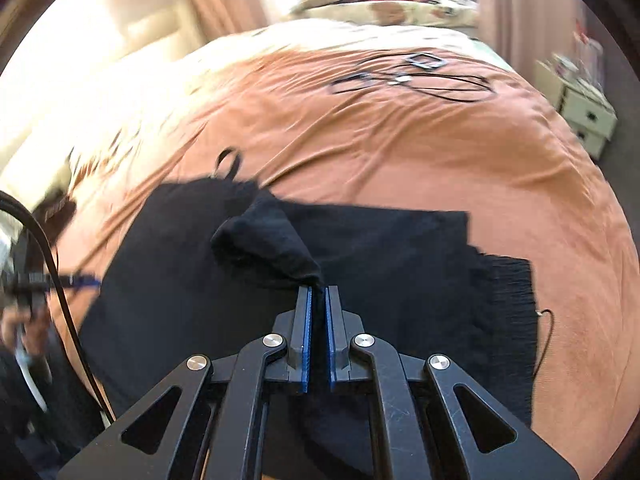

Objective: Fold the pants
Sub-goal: 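Grasp the pants edge with the right gripper and lift it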

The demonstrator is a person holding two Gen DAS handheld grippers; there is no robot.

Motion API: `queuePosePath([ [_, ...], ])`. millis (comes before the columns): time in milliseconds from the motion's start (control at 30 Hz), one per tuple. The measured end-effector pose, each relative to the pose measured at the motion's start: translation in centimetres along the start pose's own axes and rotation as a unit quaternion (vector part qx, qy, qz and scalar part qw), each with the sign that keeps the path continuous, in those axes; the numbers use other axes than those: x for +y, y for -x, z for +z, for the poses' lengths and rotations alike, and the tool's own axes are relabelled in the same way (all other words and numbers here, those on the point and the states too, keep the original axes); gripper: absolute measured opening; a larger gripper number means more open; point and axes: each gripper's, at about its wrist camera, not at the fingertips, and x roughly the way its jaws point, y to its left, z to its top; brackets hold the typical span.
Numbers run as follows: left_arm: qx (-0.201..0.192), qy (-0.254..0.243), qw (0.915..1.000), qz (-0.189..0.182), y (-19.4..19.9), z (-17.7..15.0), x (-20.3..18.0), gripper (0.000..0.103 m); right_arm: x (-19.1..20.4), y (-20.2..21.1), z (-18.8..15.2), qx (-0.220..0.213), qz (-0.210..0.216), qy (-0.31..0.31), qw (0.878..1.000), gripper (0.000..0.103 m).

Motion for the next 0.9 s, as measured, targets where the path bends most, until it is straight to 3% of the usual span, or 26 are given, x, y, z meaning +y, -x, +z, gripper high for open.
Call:
queuePosePath([
  [267, 0.001, 0.001, 1.0000, 0.001, -0.1, 0.0, 0.0, 0.067, -4.3, -1.3, 0.3, 0.004, -0.026, -0.097, 0.995, 0.003],
  [500, 0.004, -0.003, 1.0000, 0.001, -0.4, -0.1, -0.3, 0.067, -4.9, -2.6, 0.7, 0.024, 0.019, -0.121, 0.992, 0.007],
  [533, 0.004, -0.003, 1.0000, 0.001, -0.4, -0.1, -0.2, 0.067, -5.1, -2.9, 0.7, 0.027, 0.028, -0.124, 0.992, 0.012],
  [600, 0.005, -0.001, 1.0000, 0.001, -0.5, -0.1, -0.2, 0.067, -5.7, -3.2, 0.4, 0.030, 0.039, -0.136, 0.990, 0.032],
  [633, 0.005, -0.001, 1.0000, 0.001, -0.5, -0.1, -0.2, 0.067, -5.9, -3.2, 0.3, 0.029, 0.041, -0.140, 0.989, 0.049],
  [667, 0.005, 0.000, 1.0000, 0.001, -0.5, -0.2, -0.1, 0.067, -6.2, -3.2, 0.1, 0.026, 0.044, -0.144, 0.988, 0.056],
  [733, 0.005, 0.000, 1.0000, 0.002, -0.5, -0.2, -0.1, 0.067, -6.6, -3.2, 0.1, 0.023, 0.056, -0.147, 0.987, 0.056],
  [833, 0.006, 0.000, 1.0000, 0.004, -0.5, -0.2, 0.1, 0.067, -6.3, -4.2, 0.3, 0.041, 0.021, -0.124, 0.991, 0.056],
  [900, 0.004, 0.002, 1.0000, 0.003, -0.4, -0.2, 0.2, 0.067, -6.1, -4.8, 0.4, 0.056, 0.002, -0.118, 0.991, 0.032],
])
